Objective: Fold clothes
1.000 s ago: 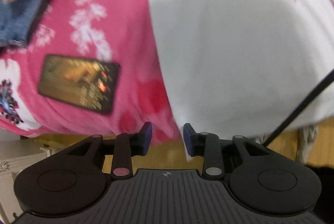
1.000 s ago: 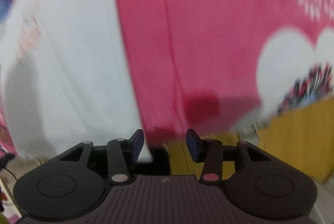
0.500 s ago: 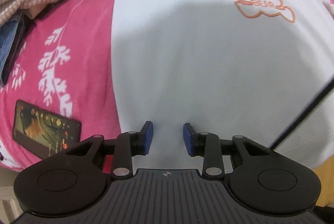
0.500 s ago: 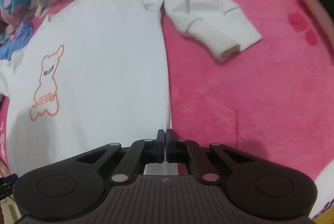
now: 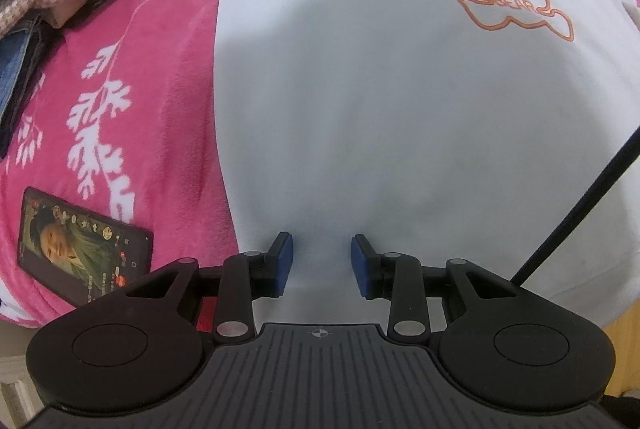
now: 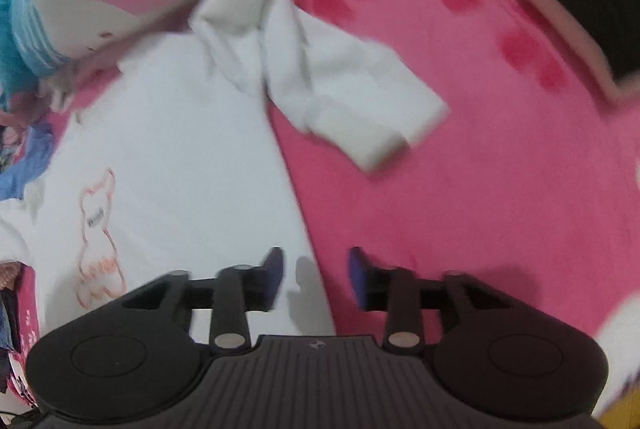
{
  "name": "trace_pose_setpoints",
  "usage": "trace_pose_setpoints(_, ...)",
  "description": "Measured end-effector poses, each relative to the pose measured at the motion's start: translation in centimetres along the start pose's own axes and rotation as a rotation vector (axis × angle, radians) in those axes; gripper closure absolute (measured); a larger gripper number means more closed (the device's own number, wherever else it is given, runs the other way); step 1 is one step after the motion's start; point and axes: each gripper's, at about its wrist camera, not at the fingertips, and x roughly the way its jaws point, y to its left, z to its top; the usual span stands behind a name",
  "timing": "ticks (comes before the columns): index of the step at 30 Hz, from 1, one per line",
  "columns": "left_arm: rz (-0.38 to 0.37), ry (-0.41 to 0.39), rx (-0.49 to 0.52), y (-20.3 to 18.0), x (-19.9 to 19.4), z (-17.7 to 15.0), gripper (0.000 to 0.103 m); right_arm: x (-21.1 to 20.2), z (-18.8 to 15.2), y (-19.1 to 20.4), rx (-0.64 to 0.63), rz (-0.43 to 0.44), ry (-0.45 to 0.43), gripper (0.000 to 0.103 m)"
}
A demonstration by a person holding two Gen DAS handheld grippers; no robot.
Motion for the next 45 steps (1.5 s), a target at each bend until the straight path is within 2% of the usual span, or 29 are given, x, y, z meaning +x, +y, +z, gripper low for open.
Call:
trace_pose_setpoints(5,0.002,0.003,0.006,-0.1,-0.1,0.1,0.070,4.9,3.5,2.1,-0.060,0.038,0.024,0.063)
trace_pose_setpoints(7,0.000,0.002,0.012,0.0,0.0,0.1,0.070,6.5,4.4,2.5,-0.064,0.052,0.027,0.092)
trace_pose_setpoints(8,-0.001,0.001,0.016,0.0,0.0,0.0,0.070,6.3,4.5,2.2,-0.049,0.060,0.009,0.101)
trace_pose_setpoints(11,-0.006,-0.006,0.025,0.0,0.1,-0.1,0.070,6.5,4.1,0.8,-0.001,0.044,-0.037,0.102)
trace_pose_setpoints(17,-0.015,0.008,0.032,0.4,0.4,0.2,0.069,7.0,3.7,-0.8,0.096,0.072,-0.032,0.100)
trace_pose_setpoints(20,-0.019,0.017,0.033,0.4,0.4,0.3,0.069,5.5,3.1,-1.5,0.134,0.073,-0.023,0.085)
trace_pose_setpoints(22,-0.022,0.023,0.030,0.5,0.5,0.4,0.069,4.6,2.4,-1.7,0.117,0.058,0.017,0.076)
trace_pose_setpoints(26,-0.025,0.027,0.029,0.4,0.5,0.5,0.069,3.9,0.1,-1.3,0.053,0.070,0.124,0.075)
trace_pose_setpoints(28,-0.024,0.027,0.029,0.4,0.5,0.5,0.069,3.9,-1.0,-0.9,0.017,0.089,0.157,0.077)
trace_pose_setpoints(30,-0.022,0.026,0.031,0.3,0.5,0.5,0.069,4.2,-1.9,-0.2,-0.052,0.066,0.172,0.102)
trace_pose_setpoints(32,-0.023,0.026,0.035,0.3,0.5,0.5,0.069,4.4,-2.1,-0.3,-0.080,0.035,0.150,0.103)
trace_pose_setpoints(36,-0.024,0.024,0.043,0.3,0.5,0.6,0.069,4.1,-2.1,-2.5,0.085,0.089,0.118,0.103)
trace_pose_setpoints(38,-0.022,0.022,0.047,0.3,0.4,0.5,0.069,3.4,-2.6,-2.1,0.087,0.104,0.149,0.098)
trace_pose_setpoints(41,-0.018,0.018,0.051,0.2,0.4,0.4,0.069,2.5,-4.0,-0.9,0.021,0.096,0.207,0.068)
trace_pose_setpoints(42,-0.017,0.016,0.053,0.1,0.4,0.3,0.069,2.3,-4.6,-0.5,-0.009,0.090,0.223,0.067)
trace_pose_setpoints(43,-0.015,0.015,0.055,0.1,0.4,0.3,0.069,2.3,-5.2,-0.3,-0.041,0.085,0.247,0.067)
trace_pose_setpoints(44,-0.013,0.015,0.056,0.0,0.4,0.3,0.069,2.4,-5.9,0.1,-0.091,0.070,0.261,0.075)
trace_pose_setpoints(45,-0.012,0.014,0.057,-0.1,0.4,0.3,0.069,2.4,-6.7,0.5,-0.140,0.054,0.274,0.098)
